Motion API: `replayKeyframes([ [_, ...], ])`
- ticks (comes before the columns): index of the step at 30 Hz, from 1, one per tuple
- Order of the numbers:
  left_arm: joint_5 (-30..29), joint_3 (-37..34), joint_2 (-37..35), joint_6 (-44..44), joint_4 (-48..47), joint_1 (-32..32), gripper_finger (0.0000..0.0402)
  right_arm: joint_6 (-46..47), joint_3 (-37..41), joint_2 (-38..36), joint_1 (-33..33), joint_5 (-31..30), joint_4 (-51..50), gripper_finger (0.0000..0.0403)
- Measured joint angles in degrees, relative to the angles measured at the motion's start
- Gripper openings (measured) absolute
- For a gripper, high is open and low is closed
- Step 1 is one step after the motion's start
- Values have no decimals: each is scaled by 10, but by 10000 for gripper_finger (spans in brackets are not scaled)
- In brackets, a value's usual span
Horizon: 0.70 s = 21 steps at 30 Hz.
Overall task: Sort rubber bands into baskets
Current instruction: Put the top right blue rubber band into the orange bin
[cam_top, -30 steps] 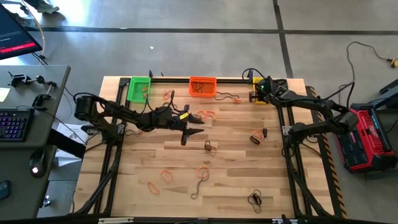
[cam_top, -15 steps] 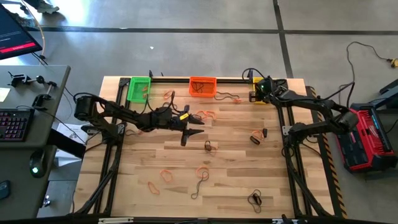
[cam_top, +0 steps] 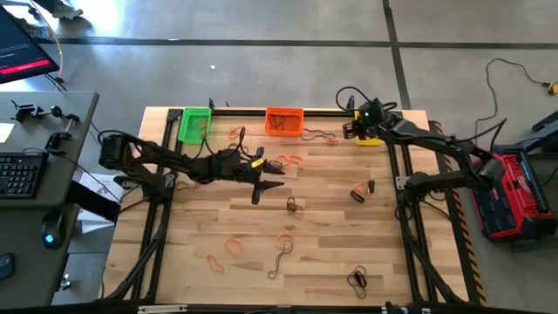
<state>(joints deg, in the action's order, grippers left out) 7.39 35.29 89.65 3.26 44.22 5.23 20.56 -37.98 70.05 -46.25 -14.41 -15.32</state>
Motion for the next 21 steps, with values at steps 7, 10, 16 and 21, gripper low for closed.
replayKeyframes([
  [7, 0, 0, -38, 39, -49, 0, 137, -37, 0, -31, 70, -1, 33, 66],
  [10, 9, 0, -38, 48, -56, 5, 122, -45, 0, -32, 109, -14, 44, 22],
  [16, 56, 0, -29, 45, -56, 17, 80, -41, 0, -30, 192, -62, 59, 16],
  [21, 79, 0, -29, 45, -55, 32, 43, -41, 40, -30, 253, -49, 161, 9],
])
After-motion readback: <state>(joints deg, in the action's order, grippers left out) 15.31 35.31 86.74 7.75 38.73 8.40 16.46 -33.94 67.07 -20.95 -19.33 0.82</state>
